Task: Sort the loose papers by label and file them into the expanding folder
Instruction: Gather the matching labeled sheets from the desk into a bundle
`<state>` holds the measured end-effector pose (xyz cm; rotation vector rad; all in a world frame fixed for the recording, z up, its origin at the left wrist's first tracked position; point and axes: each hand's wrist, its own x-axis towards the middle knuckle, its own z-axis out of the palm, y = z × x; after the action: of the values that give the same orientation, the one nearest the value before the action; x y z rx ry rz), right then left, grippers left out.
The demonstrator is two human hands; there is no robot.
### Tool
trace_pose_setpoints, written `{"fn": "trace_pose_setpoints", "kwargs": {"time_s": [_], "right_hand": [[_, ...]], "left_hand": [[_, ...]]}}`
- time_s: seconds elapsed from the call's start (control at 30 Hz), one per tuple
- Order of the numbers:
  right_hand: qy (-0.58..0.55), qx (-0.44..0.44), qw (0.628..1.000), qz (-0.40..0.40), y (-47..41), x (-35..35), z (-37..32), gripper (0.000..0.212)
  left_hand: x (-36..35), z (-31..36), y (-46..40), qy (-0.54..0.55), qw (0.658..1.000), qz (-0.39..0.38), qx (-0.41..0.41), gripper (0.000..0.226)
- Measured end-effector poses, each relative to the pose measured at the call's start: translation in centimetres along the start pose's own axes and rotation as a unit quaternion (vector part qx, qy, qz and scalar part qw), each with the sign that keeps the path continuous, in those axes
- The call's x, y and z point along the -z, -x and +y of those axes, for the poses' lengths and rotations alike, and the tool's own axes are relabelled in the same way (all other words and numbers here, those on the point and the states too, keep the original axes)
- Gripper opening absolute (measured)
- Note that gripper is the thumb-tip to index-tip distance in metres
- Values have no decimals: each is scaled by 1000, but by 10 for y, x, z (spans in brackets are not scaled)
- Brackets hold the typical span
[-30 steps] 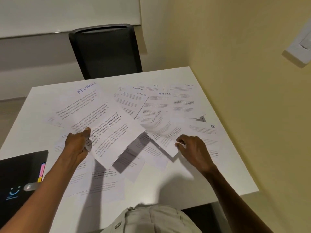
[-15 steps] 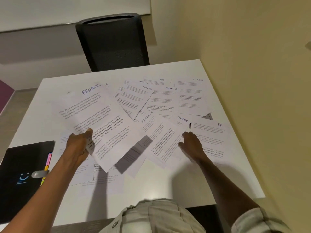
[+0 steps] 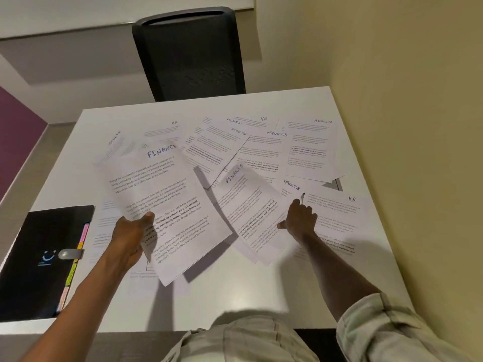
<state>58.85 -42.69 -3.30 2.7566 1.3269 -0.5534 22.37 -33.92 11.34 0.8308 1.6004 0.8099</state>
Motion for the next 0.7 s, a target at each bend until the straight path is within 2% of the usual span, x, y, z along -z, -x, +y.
{"fn": "trace_pose_setpoints", "kwargs": {"time_s": [0.07, 0.17, 0.2, 0.33, 0.5, 0.57, 0.7], "right_hand": [[-33, 4, 999, 3, -1, 2, -1, 63], [-137, 21, 990, 35, 2, 10, -4, 18], [-171, 25, 984, 43, 5, 15, -7, 11], [-265, 61, 960, 70, 20, 51, -23, 10], [-345, 90, 930, 87, 42, 99, -45, 22], [-390, 65, 915, 75, 50, 113, -59, 26], [-476, 42, 879, 3, 73, 121, -97, 35]], "left_hand": [[1, -5, 1, -7, 1000, 3, -9, 14], [2, -9, 2, -22, 999, 6, -27, 15], [4, -10, -1, -31, 999, 6, -30, 15], [15, -14, -14, -56, 998, 10, -37, 20], [26, -19, -29, -31, 999, 20, -23, 19], [30, -19, -34, -17, 1000, 13, -10, 15], [33, -18, -43, 24, 999, -22, 19, 12]]}}
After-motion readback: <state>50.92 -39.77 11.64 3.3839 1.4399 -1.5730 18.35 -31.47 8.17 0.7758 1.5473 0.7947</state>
